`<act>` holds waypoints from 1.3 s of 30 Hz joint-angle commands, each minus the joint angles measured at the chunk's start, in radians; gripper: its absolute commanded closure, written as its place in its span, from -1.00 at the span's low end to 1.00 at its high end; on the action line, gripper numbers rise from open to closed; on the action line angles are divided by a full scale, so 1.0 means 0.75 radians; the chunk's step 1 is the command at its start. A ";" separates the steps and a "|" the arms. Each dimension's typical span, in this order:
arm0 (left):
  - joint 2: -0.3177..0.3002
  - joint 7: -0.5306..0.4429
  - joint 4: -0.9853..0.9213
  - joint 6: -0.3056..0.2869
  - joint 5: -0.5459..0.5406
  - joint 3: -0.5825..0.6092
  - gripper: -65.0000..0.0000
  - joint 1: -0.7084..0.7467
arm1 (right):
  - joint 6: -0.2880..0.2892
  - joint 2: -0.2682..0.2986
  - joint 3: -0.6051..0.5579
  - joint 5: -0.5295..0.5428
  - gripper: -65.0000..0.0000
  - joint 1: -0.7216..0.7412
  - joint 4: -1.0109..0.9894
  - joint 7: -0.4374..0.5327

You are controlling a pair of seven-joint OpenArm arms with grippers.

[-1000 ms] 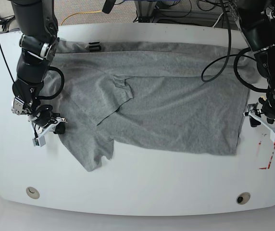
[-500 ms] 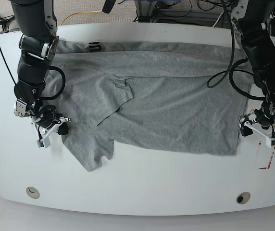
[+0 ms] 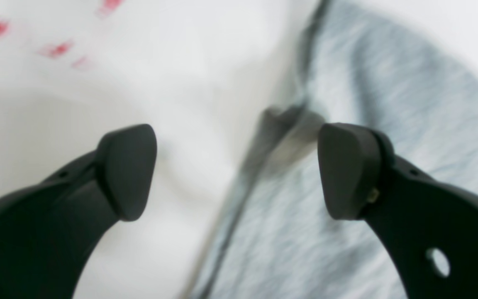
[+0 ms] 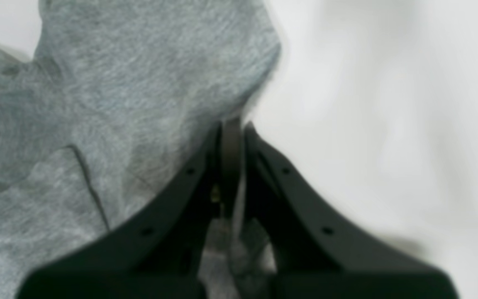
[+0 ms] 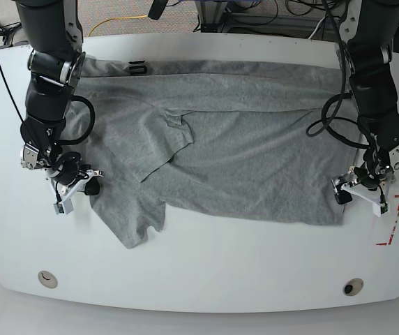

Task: Fold the T-shirt properly
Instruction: 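Move the left gripper along the shirt edge and grasp the hem, then lift the hem with both grippers and fold it over toward the collar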

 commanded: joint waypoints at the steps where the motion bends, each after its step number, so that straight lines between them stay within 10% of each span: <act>1: -0.026 -0.051 -0.047 0.000 -0.007 0.013 -0.78 -0.062 | 0.004 0.018 0.001 -0.027 1.00 0.022 0.013 -0.031; 18: 0.015 -0.059 -0.168 0.000 -0.012 0.164 -0.72 -0.169 | 0.004 0.016 0.003 -0.027 1.00 0.020 0.013 -0.031; 25: 0.017 -0.069 -0.168 -0.002 -0.012 0.164 -0.19 -0.167 | 0.004 0.016 0.003 -0.027 1.00 0.020 0.013 -0.029; 30: 0.017 -0.100 -0.178 -0.002 -0.001 0.166 0.74 -0.165 | 0.004 0.016 0.003 -0.027 1.00 0.020 0.013 -0.025; 39: 0.017 -0.102 -0.166 -0.002 -0.010 0.221 1.00 -0.163 | 0.004 0.014 0.003 -0.027 1.00 0.022 0.015 -0.025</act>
